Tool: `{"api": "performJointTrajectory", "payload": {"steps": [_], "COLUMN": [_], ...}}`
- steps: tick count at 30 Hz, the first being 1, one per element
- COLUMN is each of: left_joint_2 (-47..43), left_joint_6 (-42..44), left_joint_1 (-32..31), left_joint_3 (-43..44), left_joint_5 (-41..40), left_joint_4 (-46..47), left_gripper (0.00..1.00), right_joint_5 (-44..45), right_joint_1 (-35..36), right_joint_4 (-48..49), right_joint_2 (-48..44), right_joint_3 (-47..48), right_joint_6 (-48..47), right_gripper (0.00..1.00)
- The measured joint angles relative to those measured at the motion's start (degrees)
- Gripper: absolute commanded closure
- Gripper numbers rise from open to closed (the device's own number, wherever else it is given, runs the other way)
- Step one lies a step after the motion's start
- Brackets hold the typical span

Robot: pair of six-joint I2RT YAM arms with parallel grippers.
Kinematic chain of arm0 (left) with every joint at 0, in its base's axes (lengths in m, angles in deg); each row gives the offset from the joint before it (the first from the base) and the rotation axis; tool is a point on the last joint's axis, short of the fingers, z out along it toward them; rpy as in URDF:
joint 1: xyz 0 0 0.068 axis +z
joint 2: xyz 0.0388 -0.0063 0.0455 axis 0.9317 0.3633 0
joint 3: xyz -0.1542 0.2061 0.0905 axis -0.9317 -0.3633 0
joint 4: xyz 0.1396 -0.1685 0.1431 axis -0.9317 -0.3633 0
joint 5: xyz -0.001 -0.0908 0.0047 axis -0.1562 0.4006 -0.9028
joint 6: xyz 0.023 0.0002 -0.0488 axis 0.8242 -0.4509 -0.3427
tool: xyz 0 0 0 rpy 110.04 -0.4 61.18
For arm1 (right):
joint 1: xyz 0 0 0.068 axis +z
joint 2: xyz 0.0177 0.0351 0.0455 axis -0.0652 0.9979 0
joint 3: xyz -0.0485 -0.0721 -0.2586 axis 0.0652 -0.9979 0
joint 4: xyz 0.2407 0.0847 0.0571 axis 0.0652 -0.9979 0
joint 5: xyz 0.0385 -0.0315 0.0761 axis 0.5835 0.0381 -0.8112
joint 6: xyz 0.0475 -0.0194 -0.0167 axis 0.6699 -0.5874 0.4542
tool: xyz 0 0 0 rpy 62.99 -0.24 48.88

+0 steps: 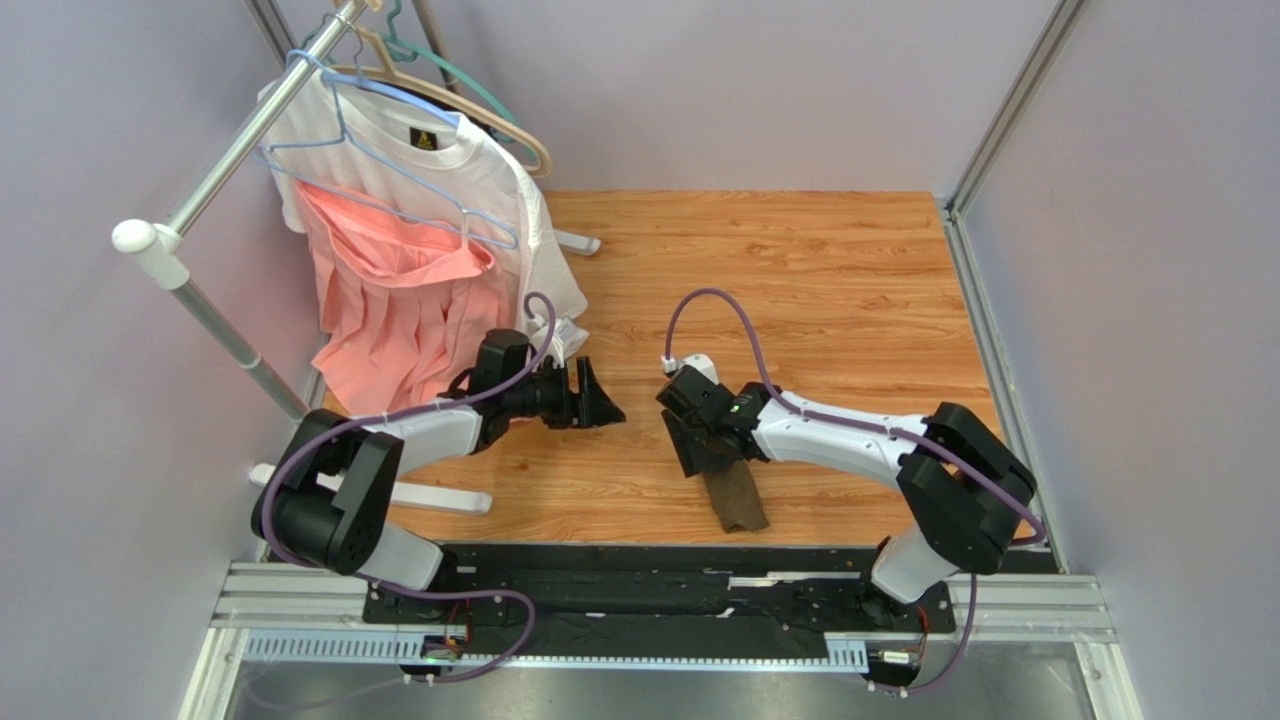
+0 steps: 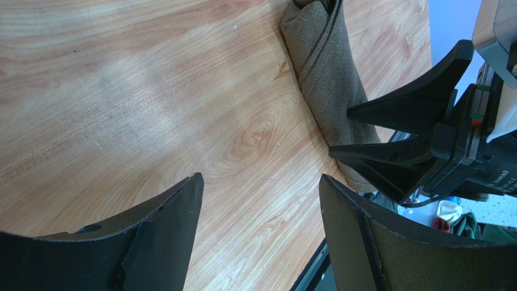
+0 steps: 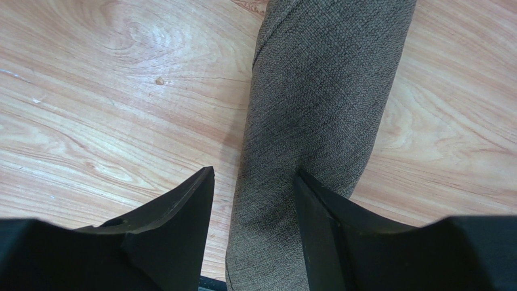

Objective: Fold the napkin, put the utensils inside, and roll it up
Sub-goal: Roll the napkin with the utensil

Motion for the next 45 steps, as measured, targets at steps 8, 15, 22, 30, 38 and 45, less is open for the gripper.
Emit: {"api": "performJointTrajectory", "payload": {"steps": [8, 15, 22, 30, 38, 45], "left_joint_2": [0.0, 0.0, 0.0, -1.1, -1.2, -1.2], "left_joint_6": [0.0, 0.0, 0.0, 0.2, 0.4, 0.5], "left_joint_1": [0.0, 0.0, 0.0, 0.0, 0.0, 0.1], "left_joint_3": [0.0, 0.0, 0.0, -0.7, -0.9, -0.9], "left_joint_5": [0.0, 0.0, 0.0, 0.0, 0.0, 0.0], "left_joint_4": [0.0, 0.0, 0.0, -0.3, -0.5, -0.5], "left_gripper": [0.21, 0.21, 0.21, 0.21, 0.21, 0.21], "right_joint_5": [2.2, 3.0, 1.3, -8.0, -18.2, -23.2], "right_joint_1": [0.3, 0.6, 0.4, -0.4, -3.0, -6.9], "right_joint_4": [0.3, 1.1, 1.5, 4.5, 8.1, 10.7], "right_joint_2": [1.6, 2.9, 2.4, 0.2, -1.7, -3.2], "right_joint_3": [0.0, 0.0, -0.2, -1.6, -3.5, -5.7], "right_joint_6": [0.5, 1.2, 1.0, 1.1, 2.2, 2.3], "right_gripper": [0.65, 1.00, 1.00, 1.00, 1.00, 1.00]}}
